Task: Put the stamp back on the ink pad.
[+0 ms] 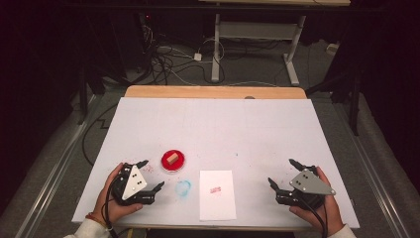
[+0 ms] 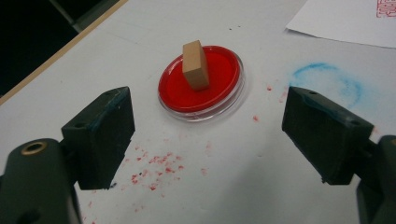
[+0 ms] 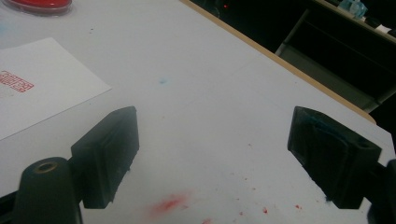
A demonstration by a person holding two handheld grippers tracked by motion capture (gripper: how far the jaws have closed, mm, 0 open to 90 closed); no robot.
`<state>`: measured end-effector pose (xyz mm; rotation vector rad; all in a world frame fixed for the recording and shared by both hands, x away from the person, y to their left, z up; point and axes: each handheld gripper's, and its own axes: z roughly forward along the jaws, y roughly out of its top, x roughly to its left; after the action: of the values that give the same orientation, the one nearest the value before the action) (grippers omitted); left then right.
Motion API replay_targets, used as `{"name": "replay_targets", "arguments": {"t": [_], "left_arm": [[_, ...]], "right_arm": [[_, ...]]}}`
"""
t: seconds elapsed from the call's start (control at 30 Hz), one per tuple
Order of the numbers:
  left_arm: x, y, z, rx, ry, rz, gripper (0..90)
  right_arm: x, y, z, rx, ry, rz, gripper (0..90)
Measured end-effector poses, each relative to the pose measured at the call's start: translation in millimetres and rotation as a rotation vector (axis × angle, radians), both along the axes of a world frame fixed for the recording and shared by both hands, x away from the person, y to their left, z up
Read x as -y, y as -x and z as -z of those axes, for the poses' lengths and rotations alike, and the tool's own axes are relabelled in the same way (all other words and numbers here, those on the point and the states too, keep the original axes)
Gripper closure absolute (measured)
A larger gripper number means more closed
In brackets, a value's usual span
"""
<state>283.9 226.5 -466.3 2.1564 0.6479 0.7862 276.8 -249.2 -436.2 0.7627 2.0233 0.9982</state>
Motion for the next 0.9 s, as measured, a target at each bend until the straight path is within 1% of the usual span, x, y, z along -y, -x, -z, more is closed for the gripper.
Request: {"name": "replay_targets", "arguments": {"t": [0.03,0.13,0.23,0.4,0.57,0.9], "left_arm": [[-0.4,0.3,-0.1,0.002,0.007,0.0,16.6],[-0.4,0.0,0.7,-0.001,-0.001,0.001,16.7],[-0.3,-0.3,0.4,0.001,0.001,0.002,16.7],[0.5,-0.9,0.1,0.002,-0.001,0.002,16.6],[1.4,-0.4,0.0,0.002,-0.004,0.005,16.7],[1.2,-1.6,0.3,-0.003,0.004,0.002,16.6]], "right_arm": [[-0.5,0.4,0.2,-0.002,0.004,0.0,16.9],[-1.5,0.6,0.1,0.0,0.009,-0.001,16.9],[-1.5,-0.8,0.9,0.0,0.01,-0.003,16.9],[-0.2,-1.6,2.0,-0.009,0.011,-0.001,16.9],[0.9,-1.2,1.2,-0.005,0.007,0.0,16.9],[0.8,-2.1,1.7,-0.005,0.009,-0.004,16.9]]}}
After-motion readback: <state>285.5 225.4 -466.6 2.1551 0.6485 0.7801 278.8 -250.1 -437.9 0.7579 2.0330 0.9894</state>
